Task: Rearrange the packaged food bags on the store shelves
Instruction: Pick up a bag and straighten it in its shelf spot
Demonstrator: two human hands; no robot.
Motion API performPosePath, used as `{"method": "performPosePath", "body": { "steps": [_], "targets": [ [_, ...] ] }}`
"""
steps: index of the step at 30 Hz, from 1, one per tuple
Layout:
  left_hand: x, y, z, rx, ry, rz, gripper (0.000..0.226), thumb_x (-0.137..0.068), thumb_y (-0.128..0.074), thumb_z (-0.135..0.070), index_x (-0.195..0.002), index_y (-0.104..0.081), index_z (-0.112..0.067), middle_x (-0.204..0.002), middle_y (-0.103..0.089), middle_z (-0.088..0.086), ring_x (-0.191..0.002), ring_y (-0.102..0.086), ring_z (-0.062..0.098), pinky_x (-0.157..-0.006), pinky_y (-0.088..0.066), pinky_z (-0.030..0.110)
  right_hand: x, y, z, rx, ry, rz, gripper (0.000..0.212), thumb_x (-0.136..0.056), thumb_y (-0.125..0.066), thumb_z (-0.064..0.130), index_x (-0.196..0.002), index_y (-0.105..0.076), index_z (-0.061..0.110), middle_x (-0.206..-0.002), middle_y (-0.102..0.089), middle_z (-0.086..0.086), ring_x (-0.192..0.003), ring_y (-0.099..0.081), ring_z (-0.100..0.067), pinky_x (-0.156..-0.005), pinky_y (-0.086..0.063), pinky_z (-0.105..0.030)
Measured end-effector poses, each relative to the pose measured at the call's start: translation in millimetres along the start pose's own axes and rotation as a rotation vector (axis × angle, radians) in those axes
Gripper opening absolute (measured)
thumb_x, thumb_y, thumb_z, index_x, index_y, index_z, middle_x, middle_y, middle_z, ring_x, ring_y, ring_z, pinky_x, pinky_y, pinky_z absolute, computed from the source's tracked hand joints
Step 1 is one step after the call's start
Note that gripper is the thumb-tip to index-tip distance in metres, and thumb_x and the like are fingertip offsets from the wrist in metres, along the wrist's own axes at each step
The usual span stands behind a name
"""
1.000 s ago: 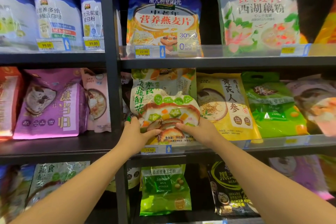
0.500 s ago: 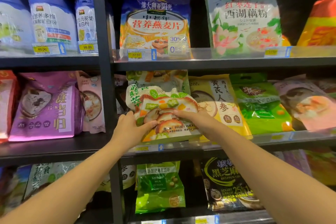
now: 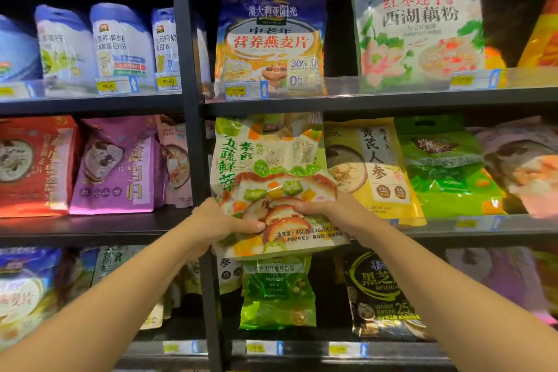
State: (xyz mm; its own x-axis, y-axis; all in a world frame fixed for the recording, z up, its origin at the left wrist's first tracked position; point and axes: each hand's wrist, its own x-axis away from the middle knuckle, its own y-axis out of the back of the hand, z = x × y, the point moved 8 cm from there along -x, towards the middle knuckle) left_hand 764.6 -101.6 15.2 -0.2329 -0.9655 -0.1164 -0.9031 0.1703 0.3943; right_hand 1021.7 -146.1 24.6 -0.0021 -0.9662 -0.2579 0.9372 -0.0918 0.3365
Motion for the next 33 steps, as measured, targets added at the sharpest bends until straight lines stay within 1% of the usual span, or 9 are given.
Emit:
{"method": "performPosePath", "body": {
  "steps": [3, 7, 10, 13, 16, 21, 24, 28, 33],
  "targets": [
    [10.8, 3.8, 7.4, -0.171, 0.038, -0.054, 0.14, -0.031, -0.102, -0.06, -0.149, -0.042, -0.015, -0.15, -0.045, 0.011, -0.141, -0.042, 0.03, -0.116, -0.04, 0.049, 10.7, -1.6, -1.7, 0.008, 0.014, 0.017, 0.042, -0.072, -0.093, 0.046, -0.108, -0.08, 0.029, -0.099, -0.081, 0.012, -0.092, -0.077, -0.007, -0.082, -0.053, -0.029],
    [25.4, -7.9, 2.0, -0.085, -0.156, 0.115, 0.106, -0.051, -0.104, -0.037, -0.143, -0.054, -0.023, -0.135, -0.067, -0.003, -0.124, -0.064, 0.017, -0.111, -0.048, 0.048, 26.2, -2.9, -5.9, 0.028, -0.042, -0.039, 0.055, -0.066, -0.097, 0.046, -0.112, -0.079, 0.022, -0.105, -0.08, 0.005, -0.103, -0.074, -0.016, -0.087, -0.056, -0.034],
    [37.1, -2.5, 4.6, -0.106, -0.247, 0.085, 0.117, -0.053, -0.103, -0.034, -0.151, -0.04, -0.024, -0.143, -0.058, -0.008, -0.131, -0.057, 0.013, -0.115, -0.044, 0.043, 40.8, -8.7, -5.0, 0.062, -0.067, -0.069, 0.047, -0.064, -0.099, 0.043, -0.103, -0.083, 0.021, -0.101, -0.082, 0.005, -0.093, -0.076, -0.013, -0.092, -0.057, -0.035],
    [49.9, 6.2, 14.4, -0.102, -0.258, 0.083, 0.131, -0.05, -0.104, -0.039, -0.156, -0.029, -0.021, -0.151, -0.047, -0.006, -0.137, -0.05, 0.015, -0.118, -0.04, 0.042, 56.3, -22.0, 1.3, 0.071, -0.069, -0.05, 0.046, -0.065, -0.099, 0.038, -0.106, -0.083, 0.024, -0.101, -0.082, 0.008, -0.093, -0.078, -0.011, -0.097, -0.058, -0.038],
    [61.2, 22.1, 24.1, -0.099, -0.317, 0.095, 0.13, -0.051, -0.103, -0.039, -0.156, -0.029, -0.021, -0.153, -0.043, -0.007, -0.139, -0.046, 0.012, -0.119, -0.037, 0.036, 71.5, -39.7, 5.7, 0.102, -0.109, -0.081, 0.055, -0.06, -0.1, 0.043, -0.107, -0.083, 0.019, -0.101, -0.082, 0.007, -0.095, -0.078, -0.014, -0.1, -0.057, -0.04],
    [86.1, 63.7, 45.5, -0.111, -0.359, 0.124, 0.128, -0.053, -0.101, -0.044, -0.153, -0.025, -0.026, -0.15, -0.043, -0.009, -0.138, -0.045, 0.013, -0.121, -0.036, 0.042, 96.9, -90.3, 19.6, 0.097, -0.105, -0.122, 0.06, -0.059, -0.1, 0.046, -0.111, -0.082, 0.023, -0.107, -0.081, 0.007, -0.105, -0.076, -0.016, -0.098, -0.057, -0.039],
    [103.5, 91.3, 60.7, -0.119, -0.36, 0.155, 0.131, -0.057, -0.1, -0.043, -0.157, -0.017, -0.027, -0.148, -0.04, -0.015, -0.134, -0.045, 0.009, -0.117, -0.036, 0.033, 108.8, -125.2, 29.4, 0.088, -0.116, -0.113, 0.055, -0.061, -0.1, 0.042, -0.109, -0.082, 0.027, -0.104, -0.082, 0.01, -0.1, -0.077, -0.013, -0.087, -0.058, -0.031],
    [122.8, 127.3, 81.3, -0.129, -0.356, 0.214, 0.115, -0.063, -0.099, -0.036, -0.147, -0.02, -0.035, -0.129, -0.045, -0.031, -0.114, -0.051, -0.009, -0.1, -0.039, 0.015, 120.4, -169.9, 42.2, 0.117, -0.136, -0.106, 0.052, -0.061, -0.1, 0.043, -0.108, -0.08, 0.032, -0.101, -0.082, 0.013, -0.09, -0.078, -0.007, -0.082, -0.059, -0.029],
    [138.0, 169.4, 107.2, -0.126, -0.305, 0.218, 0.123, -0.064, -0.098, -0.031, -0.156, -0.016, -0.019, -0.144, -0.047, -0.011, -0.133, -0.05, 0.014, -0.114, -0.041, 0.034, 121.9, -215.7, 51.7, 0.196, -0.136, -0.097, 0.051, -0.064, -0.098, 0.045, -0.109, -0.079, 0.034, -0.104, -0.081, 0.012, -0.101, -0.076, -0.014, -0.093, -0.06, -0.036]
  ]
}}
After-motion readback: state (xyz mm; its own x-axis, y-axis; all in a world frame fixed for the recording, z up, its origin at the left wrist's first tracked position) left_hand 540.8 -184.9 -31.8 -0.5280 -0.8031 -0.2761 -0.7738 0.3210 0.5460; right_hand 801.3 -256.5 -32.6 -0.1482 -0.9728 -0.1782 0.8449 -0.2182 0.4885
